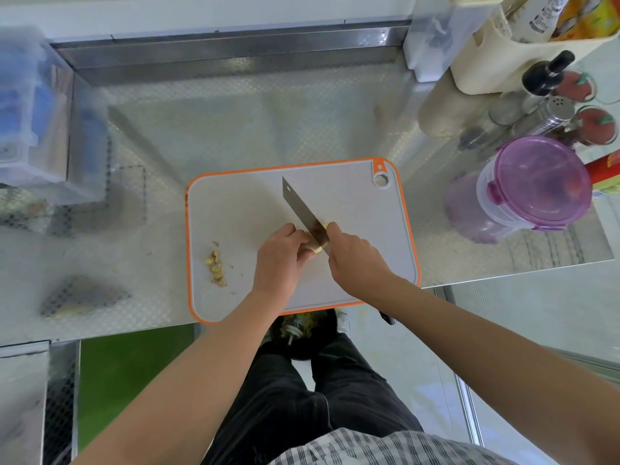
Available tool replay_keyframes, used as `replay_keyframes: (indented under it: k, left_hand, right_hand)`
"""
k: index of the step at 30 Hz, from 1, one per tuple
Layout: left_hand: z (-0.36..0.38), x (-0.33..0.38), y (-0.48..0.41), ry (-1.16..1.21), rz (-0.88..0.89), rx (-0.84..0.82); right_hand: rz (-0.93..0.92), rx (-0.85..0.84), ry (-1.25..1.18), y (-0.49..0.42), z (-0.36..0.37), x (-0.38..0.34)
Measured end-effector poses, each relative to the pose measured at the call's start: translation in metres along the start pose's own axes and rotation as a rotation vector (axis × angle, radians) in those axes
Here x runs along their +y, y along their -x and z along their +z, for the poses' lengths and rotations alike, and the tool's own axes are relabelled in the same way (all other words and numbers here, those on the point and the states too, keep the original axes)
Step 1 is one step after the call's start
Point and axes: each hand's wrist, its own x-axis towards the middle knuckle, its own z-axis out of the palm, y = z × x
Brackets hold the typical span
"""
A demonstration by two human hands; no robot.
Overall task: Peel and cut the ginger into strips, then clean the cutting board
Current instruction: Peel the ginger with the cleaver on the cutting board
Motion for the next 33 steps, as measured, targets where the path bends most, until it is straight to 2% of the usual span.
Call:
replay_keyframes:
  k: [7,11,15,23,33]
  left_hand:
    - [0.001,-0.001,0.002,0.002,0.024,-0.004]
    - [0.001,-0.002,0.003,-0.003,0.007,-0.001]
    - [0.001,-0.002,0.003,-0.051,-0.008,0.022]
    - [-0.001,0.002,0.003,-0.097,-0.044,0.068]
    - [0.001,-0.001,0.002,-0.094,-0.027,0.062]
  right_hand:
    - [0.031,0.013,-0.118,-0.003,0.017,0.011]
    - [-0.022,0.005,-0.129,-0.005,0.005,0.012]
    - [-0.075,0.1,-0.174,0.003,-0.01,0.011]
    - [-0.078,0.021,-0.042,0.023,-0.013,0.004]
    - [-0.052,0.038,-0.021,0.024,-0.011,0.005]
